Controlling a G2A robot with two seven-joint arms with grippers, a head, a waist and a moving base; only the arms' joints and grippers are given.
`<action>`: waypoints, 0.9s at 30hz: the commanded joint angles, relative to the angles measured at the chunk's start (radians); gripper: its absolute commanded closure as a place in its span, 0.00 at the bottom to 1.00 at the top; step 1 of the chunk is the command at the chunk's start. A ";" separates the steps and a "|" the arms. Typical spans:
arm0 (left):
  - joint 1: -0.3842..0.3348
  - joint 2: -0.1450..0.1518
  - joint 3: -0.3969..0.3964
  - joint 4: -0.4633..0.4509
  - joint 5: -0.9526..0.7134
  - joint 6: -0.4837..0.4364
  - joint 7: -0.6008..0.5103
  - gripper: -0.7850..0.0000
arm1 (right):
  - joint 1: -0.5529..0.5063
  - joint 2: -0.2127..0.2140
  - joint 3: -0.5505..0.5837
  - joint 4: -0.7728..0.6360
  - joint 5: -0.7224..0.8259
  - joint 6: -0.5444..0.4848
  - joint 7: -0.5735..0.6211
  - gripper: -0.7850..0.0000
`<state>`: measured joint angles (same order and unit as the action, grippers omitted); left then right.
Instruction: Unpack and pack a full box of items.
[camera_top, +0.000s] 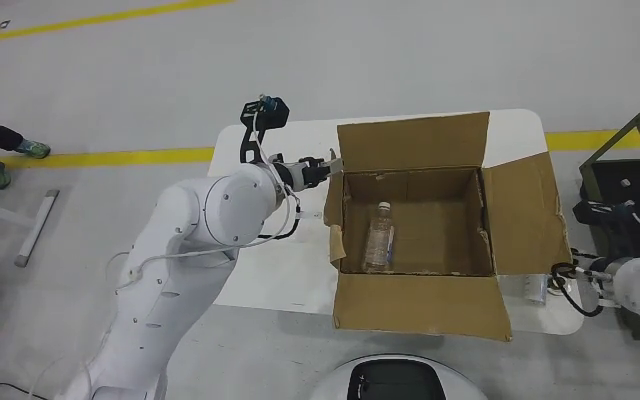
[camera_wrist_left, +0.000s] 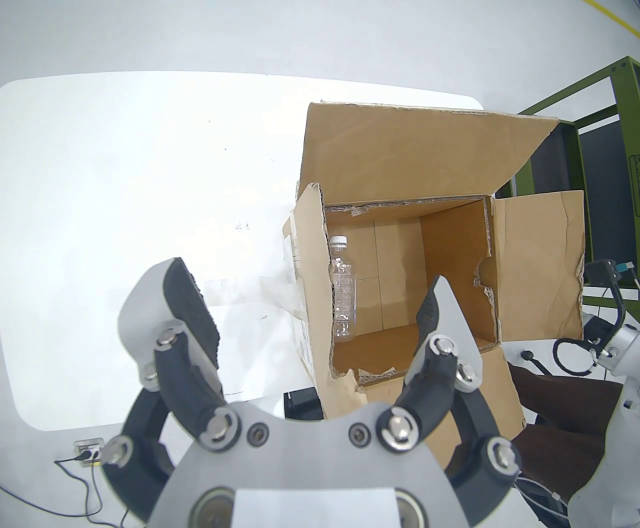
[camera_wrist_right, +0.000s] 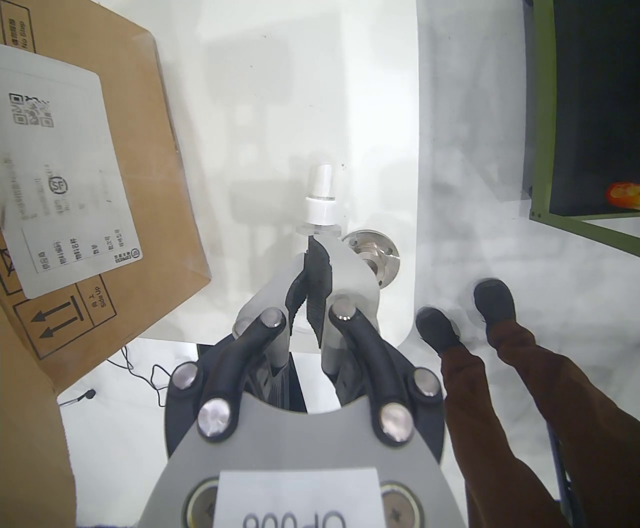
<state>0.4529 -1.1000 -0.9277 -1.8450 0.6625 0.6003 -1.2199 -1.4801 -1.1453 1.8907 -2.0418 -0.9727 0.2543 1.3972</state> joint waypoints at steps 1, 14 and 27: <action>0.000 0.000 0.000 0.000 0.000 0.000 0.000 0.00 | 0.011 0.003 -0.001 0.019 -0.006 -0.005 0.014 0.59; 0.000 0.000 0.000 0.000 0.000 0.000 0.000 0.00 | 0.060 0.013 -0.073 0.114 -0.015 -0.023 0.016 0.59; 0.000 0.000 0.000 0.000 0.000 0.000 0.000 0.00 | 0.022 0.017 -0.119 0.123 -0.016 -0.024 -0.001 0.59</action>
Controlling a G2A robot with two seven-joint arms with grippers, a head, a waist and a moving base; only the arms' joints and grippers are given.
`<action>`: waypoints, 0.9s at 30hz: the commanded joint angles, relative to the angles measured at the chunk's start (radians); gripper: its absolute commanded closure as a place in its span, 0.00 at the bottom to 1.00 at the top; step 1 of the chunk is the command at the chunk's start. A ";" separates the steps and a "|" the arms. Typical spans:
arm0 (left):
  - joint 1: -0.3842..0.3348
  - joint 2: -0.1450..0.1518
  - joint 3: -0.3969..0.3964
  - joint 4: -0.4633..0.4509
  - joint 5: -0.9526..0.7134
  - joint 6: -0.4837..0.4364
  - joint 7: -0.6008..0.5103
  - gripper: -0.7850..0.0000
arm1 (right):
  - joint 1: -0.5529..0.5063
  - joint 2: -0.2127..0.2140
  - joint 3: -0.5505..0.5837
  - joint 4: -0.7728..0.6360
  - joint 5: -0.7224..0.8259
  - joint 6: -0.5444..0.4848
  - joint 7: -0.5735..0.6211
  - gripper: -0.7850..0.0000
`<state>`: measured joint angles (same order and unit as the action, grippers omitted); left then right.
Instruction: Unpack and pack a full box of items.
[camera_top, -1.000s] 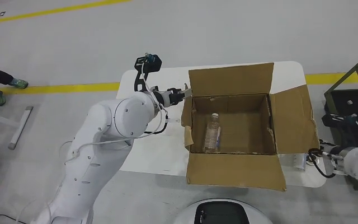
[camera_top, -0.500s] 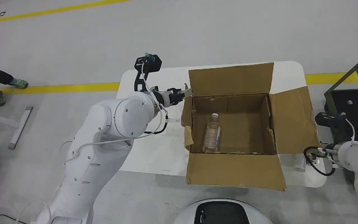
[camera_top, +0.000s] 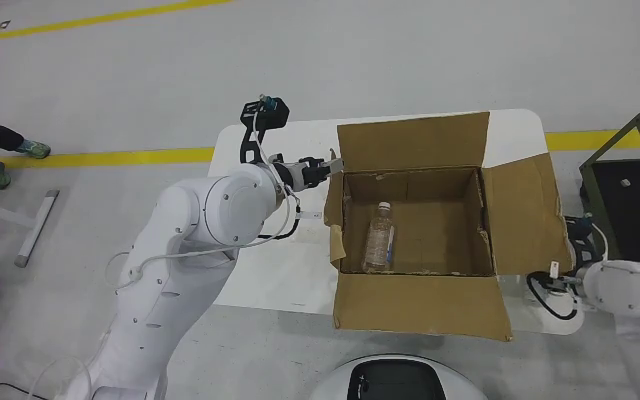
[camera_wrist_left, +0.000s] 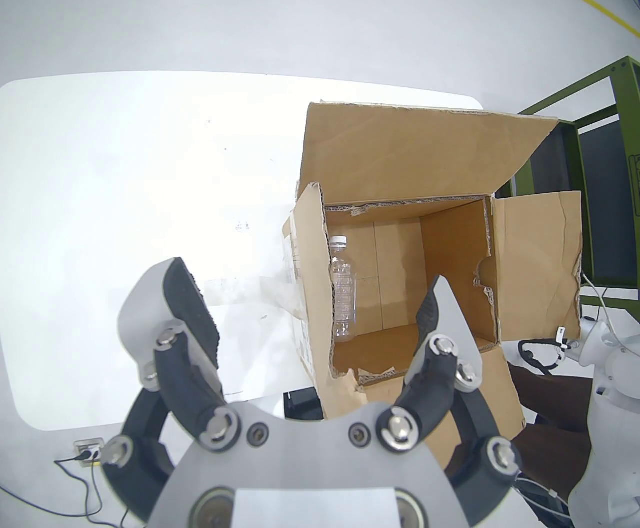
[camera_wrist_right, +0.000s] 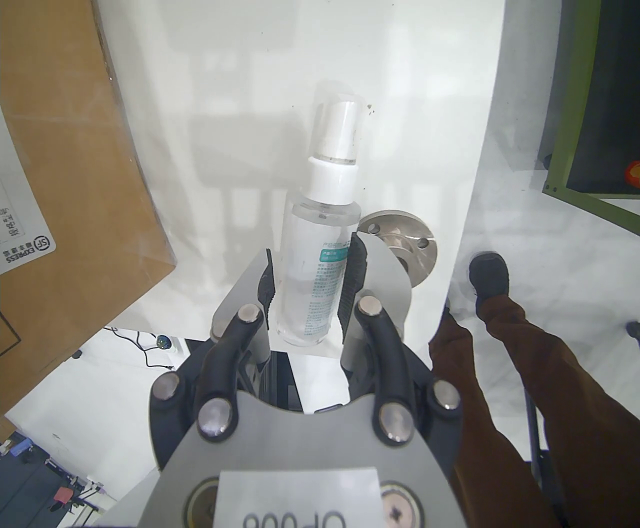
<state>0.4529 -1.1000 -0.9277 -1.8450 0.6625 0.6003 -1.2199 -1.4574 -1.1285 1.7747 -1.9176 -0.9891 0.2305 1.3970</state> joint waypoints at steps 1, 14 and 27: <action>0.000 0.000 0.000 0.000 0.000 0.000 0.000 0.00 | -0.003 0.000 -0.006 -0.002 0.001 0.003 -0.002 0.58; 0.000 0.000 0.000 0.000 0.000 0.000 0.000 0.00 | 0.007 0.005 -0.038 0.020 -0.001 0.003 -0.024 0.57; 0.000 0.000 0.000 0.000 0.000 0.000 0.000 0.00 | 0.041 0.011 -0.092 0.047 -0.020 -0.012 -0.020 0.35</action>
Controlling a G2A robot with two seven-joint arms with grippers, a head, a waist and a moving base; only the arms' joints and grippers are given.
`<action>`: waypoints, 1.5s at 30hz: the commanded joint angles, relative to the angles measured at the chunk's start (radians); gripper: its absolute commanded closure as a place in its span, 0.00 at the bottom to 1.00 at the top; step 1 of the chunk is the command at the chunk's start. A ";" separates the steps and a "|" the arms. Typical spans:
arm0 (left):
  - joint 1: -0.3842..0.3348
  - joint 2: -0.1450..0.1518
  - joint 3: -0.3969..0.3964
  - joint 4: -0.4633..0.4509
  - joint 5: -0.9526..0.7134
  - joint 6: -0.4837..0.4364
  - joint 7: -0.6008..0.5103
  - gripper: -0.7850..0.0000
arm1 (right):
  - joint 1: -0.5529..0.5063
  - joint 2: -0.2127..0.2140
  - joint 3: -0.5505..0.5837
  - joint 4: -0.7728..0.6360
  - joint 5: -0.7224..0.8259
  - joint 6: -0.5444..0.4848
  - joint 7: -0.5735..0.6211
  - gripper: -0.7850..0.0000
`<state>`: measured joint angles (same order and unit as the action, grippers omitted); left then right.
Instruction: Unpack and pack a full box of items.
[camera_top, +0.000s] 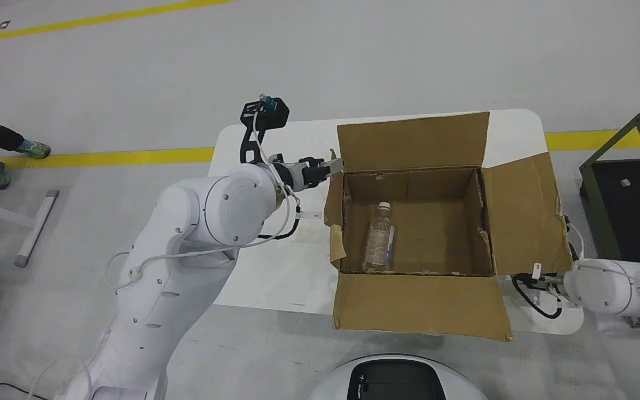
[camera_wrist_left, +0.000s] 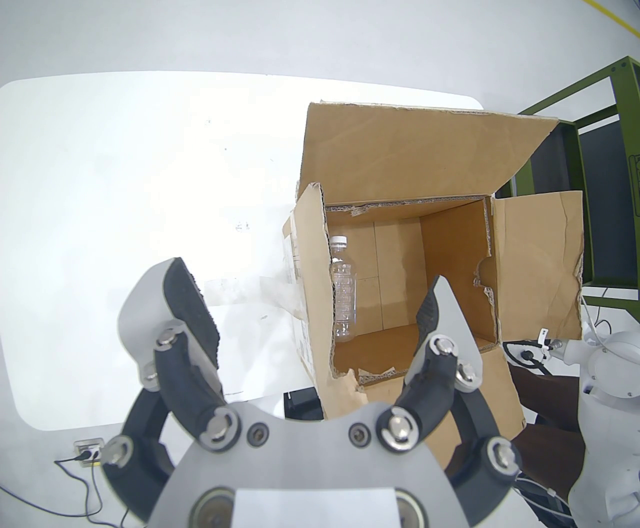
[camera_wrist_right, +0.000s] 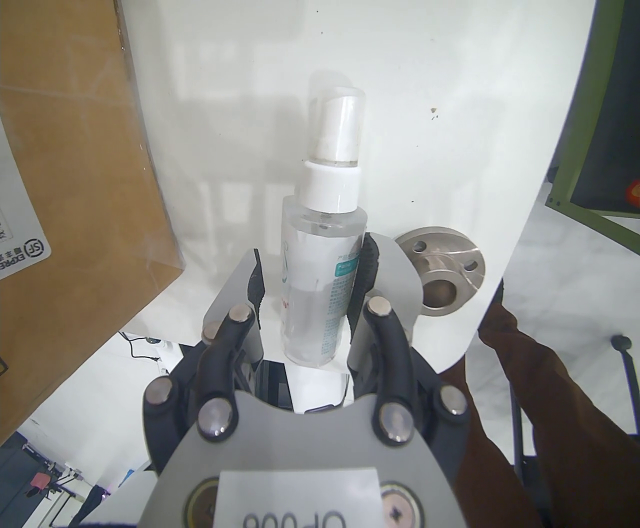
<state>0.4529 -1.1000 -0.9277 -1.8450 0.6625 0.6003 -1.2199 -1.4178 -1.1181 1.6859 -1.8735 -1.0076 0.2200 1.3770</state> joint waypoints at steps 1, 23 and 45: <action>0.000 0.000 0.000 0.000 0.000 0.000 0.000 0.00 | 0.004 0.001 -0.006 0.007 -0.004 -0.002 -0.001 0.35; 0.000 0.000 0.000 0.000 0.000 0.000 0.000 0.00 | 0.028 0.008 -0.055 0.048 -0.014 -0.007 -0.003 0.32; 0.000 0.000 0.000 0.000 0.000 0.000 0.000 0.00 | -0.006 0.011 0.218 -0.017 0.329 0.064 -0.153 1.00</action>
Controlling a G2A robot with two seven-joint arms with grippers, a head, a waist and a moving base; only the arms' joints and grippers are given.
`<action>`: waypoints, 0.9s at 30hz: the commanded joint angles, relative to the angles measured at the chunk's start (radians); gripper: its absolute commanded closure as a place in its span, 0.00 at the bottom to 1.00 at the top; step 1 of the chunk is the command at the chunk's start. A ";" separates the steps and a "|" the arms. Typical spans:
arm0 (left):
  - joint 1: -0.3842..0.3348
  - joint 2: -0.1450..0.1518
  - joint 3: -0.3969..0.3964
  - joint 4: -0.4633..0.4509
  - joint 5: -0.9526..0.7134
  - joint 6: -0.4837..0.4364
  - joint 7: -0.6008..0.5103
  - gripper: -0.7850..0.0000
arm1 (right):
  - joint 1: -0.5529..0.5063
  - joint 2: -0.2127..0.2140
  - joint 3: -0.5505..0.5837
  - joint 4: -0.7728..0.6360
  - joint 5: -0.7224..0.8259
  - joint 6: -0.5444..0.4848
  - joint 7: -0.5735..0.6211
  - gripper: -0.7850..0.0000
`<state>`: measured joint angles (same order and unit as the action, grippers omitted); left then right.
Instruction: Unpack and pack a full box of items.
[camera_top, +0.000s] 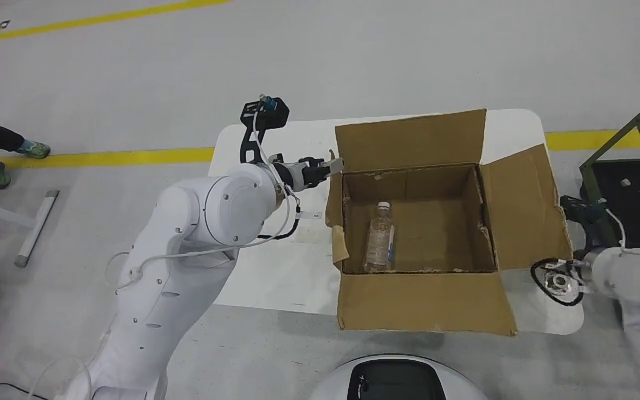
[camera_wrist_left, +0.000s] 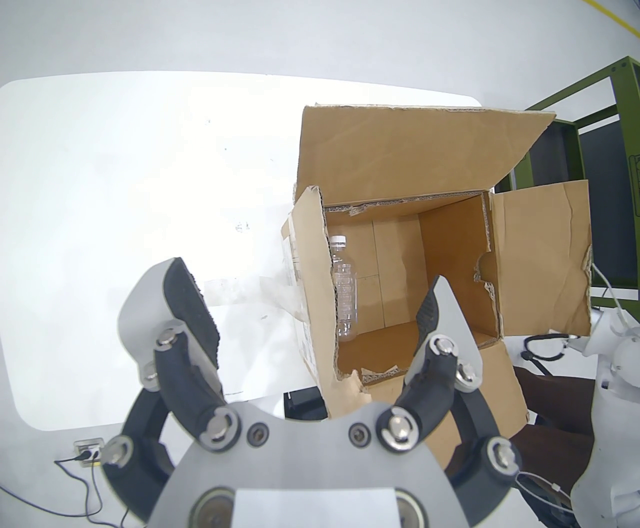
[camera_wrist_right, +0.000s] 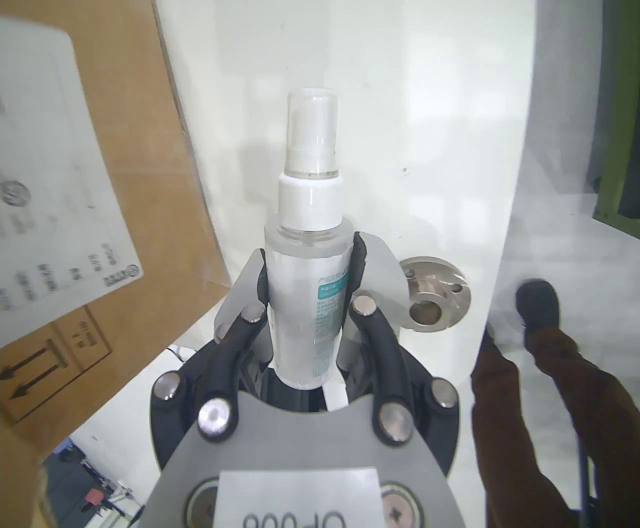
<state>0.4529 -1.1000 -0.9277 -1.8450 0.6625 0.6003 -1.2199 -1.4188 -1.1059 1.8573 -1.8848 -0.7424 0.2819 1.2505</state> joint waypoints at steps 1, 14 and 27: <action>0.000 0.000 0.000 0.000 0.000 0.000 0.000 0.00 | -0.018 0.000 0.081 -0.010 0.082 -0.002 -0.035 1.00; 0.046 0.007 -0.030 -0.011 0.016 -0.034 0.054 0.00 | -0.059 -0.009 0.372 -0.242 0.549 -0.072 -0.249 1.00; 0.118 0.026 -0.115 -0.059 0.097 0.010 0.063 0.00 | 0.076 0.019 -0.091 -0.332 0.465 -0.103 -0.177 1.00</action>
<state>0.5714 -1.0741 -1.0437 -1.9049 0.7603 0.6107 -1.1573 -1.3632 -1.0889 1.8367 -2.2320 -0.2199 0.1819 1.0709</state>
